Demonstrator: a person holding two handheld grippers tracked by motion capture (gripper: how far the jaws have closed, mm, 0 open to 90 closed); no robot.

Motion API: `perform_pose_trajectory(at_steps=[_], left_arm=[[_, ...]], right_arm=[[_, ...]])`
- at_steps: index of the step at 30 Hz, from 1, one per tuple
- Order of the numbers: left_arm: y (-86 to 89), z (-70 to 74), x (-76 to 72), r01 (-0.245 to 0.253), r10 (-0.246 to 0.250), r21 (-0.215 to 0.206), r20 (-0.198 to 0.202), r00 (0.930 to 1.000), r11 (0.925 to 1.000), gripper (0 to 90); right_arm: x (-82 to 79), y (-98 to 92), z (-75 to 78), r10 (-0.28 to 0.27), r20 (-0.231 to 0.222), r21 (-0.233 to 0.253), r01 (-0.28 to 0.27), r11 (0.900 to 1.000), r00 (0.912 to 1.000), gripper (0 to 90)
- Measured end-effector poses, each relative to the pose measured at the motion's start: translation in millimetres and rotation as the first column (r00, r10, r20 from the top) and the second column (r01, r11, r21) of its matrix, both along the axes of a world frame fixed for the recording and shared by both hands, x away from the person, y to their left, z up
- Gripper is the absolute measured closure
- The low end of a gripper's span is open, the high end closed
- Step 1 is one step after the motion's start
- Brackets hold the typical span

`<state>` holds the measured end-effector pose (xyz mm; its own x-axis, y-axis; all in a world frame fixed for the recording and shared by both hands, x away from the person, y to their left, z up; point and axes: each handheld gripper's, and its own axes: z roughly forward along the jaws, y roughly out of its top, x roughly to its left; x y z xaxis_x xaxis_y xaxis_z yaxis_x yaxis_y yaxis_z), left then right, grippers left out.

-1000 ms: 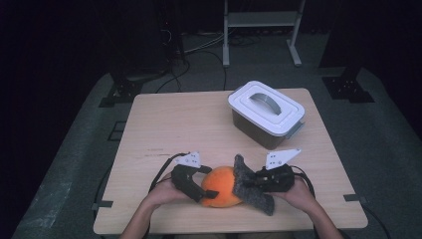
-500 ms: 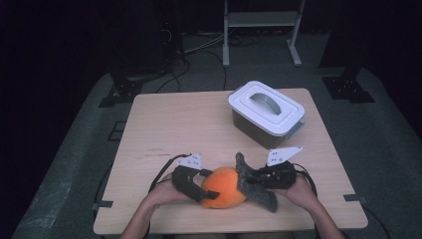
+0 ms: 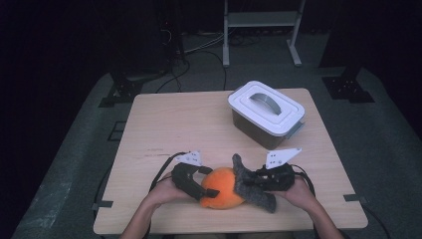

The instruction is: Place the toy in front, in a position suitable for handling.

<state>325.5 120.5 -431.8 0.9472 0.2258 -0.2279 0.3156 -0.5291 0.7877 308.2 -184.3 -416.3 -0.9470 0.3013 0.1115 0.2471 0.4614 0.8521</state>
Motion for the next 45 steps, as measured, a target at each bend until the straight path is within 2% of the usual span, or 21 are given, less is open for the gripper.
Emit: perform_pose_trajectory(at_steps=[1, 2, 4, 6, 11, 14, 16, 17, 18, 19, 21, 23, 25, 27, 29, 32, 35, 36, 38, 41, 45], left_arm=[[-1.4, 0.4, -2.2, 0.002, -0.002, 0.001, 0.023, 0.9997, 1.0000, 23.6], [-4.1, 3.4, -6.2, 0.012, -0.013, 0.015, 0.077, 0.9970, 0.9998, 28.8], [-8.4, 9.9, -10.8, 0.005, -0.009, 0.032, 0.151, 0.9884, 0.9995, 37.4], [-10.5, 13.0, -11.9, -0.006, -0.004, 0.053, 0.182, 0.9832, 0.9986, 40.3], [-5.2, 13.0, -9.1, -0.037, 0.031, 0.036, 0.174, 0.9843, 0.9987, 41.5], [-2.9, 14.8, -8.8, -0.073, 0.067, 0.019, 0.204, 0.9767, 0.9972, 41.8], [-2.2, 14.5, -9.1, -0.103, 0.097, 0.017, 0.233, 0.9677, 0.9945, 41.6], [-2.1, 13.8, -9.0, -0.102, 0.097, 0.012, 0.229, 0.9686, 0.9947, 41.1], [-2.2, 12.8, -8.7, -0.084, 0.080, 0.008, 0.213, 0.9737, 0.9964, 40.1], [-2.2, 12.4, -9.4, -0.073, 0.070, 0.007, 0.216, 0.9738, 0.9973, 39.0], [-1.9, 12.7, -10.0, -0.034, 0.032, 0.005, 0.204, 0.9785, 0.9994, 34.8], [-1.2, 13.2, -10.6, -0.018, 0.017, 0.005, 0.194, 0.9810, 0.9998, 28.8], [0.0, 12.4, -9.3, -0.019, 0.020, -0.009, 0.176, 0.9842, 0.9998, 22.9], [2.0, 12.6, -6.4, -0.047, 0.053, -0.042, 0.144, 0.9881, 0.9980, 17.2], [0.6, 11.3, -4.2, -0.067, 0.071, -0.037, 0.132, 0.9887, 0.9971, 10.4], [-1.7, 3.1, -4.8, -0.049, 0.051, -0.015, 0.136, 0.9895, 0.9987, 14.4], [4.7, 1.2, -0.8, -0.049, 0.050, -0.013, 0.110, 0.9927, 0.9987, 22.0], [8.5, -0.1, 1.2, -0.049, 0.049, -0.009, 0.090, 0.9948, 0.9988, 23.3], [14.2, -2.8, 3.2, -0.049, 0.050, -0.018, 0.073, 0.9961, 0.9987, 23.6], [15.2, -4.2, 2.7, -0.043, 0.045, -0.027, 0.072, 0.9964, 0.9987, 23.6], [13.0, -3.2, 0.8, -0.026, 0.028, -0.018, 0.089, 0.9956, 0.9995, 23.5]], right_arm=[[0.0, 0.0, 2.5, -0.006, 0.008, 0.017, 0.005, 1.000, 1.0000, 76.0], [-0.1, 0.2, 4.6, -0.010, 0.013, 0.036, 0.009, 0.999, 0.9999, 76.1], [-1.0, 3.3, 10.1, -0.013, 0.020, 0.067, 0.012, 0.998, 0.9997, 76.1], [-1.8, 7.1, 10.5, -0.015, 0.031, 0.053, 0.013, 0.999, 0.9994, 76.1], [3.5, 2.3, 2.6, -0.036, -0.004, 0.033, 0.036, 0.999, 0.9994, 76.2], [6.9, -4.3, -1.6, -0.065, -0.018, 0.015, 0.065, 0.998, 0.9977, 76.4], [7.4, -7.6, 0.8, -0.078, -0.020, 0.052, 0.079, 0.996, 0.9968, 76.5], [6.8, -7.9, 3.4, -0.082, -0.011, 0.071, 0.083, 0.994, 0.9965, 76.5], [6.3, -7.5, 5.8, -0.083, -0.005, 0.087, 0.084, 0.993, 0.9965, 76.5], [6.1, -6.7, 7.1, -0.084, -0.002, 0.097, 0.084, 0.992, 0.9965, 76.4], [6.3, -3.6, 5.2, -0.080, 0.001, 0.080, 0.079, 0.994, 0.9968, 76.4], [7.2, 0.4, -1.1, -0.061, -0.017, 0.045, 0.062, 0.997, 0.9980, 76.1], [7.2, 3.7, -5.7, -0.033, -0.038, 0.020, 0.033, 0.999, 0.9988, 76.0], [6.3, 4.8, -6.4, -0.004, -0.053, 0.019, 0.005, 1.000, 0.9986, 75.9], [3.7, 5.6, -6.0, 0.009, -0.051, 0.020, -0.008, 1.000, 0.9987, 75.8], [0.7, 7.9, -5.3, 0.019, -0.031, 0.013, -0.019, 1.000, 0.9993, 75.7], [2.4, 6.8, -5.9, 0.009, -0.037, 0.000, -0.009, 1.000, 0.9993, 75.8], [3.3, 5.8, -6.7, 0.004, -0.039, -0.007, -0.005, 1.000, 0.9992, 75.8], [5.9, 2.0, -10.6, -0.016, -0.049, -0.043, 0.014, 0.999, 0.9987, 75.7], [9.3, -3.8, -13.6, -0.032, -0.068, -0.060, 0.028, 0.998, 0.9972, 75.7], [7.7, -4.9, -5.5, -0.039, -0.047, -0.012, 0.038, 0.999, 0.9982, 75.8]])
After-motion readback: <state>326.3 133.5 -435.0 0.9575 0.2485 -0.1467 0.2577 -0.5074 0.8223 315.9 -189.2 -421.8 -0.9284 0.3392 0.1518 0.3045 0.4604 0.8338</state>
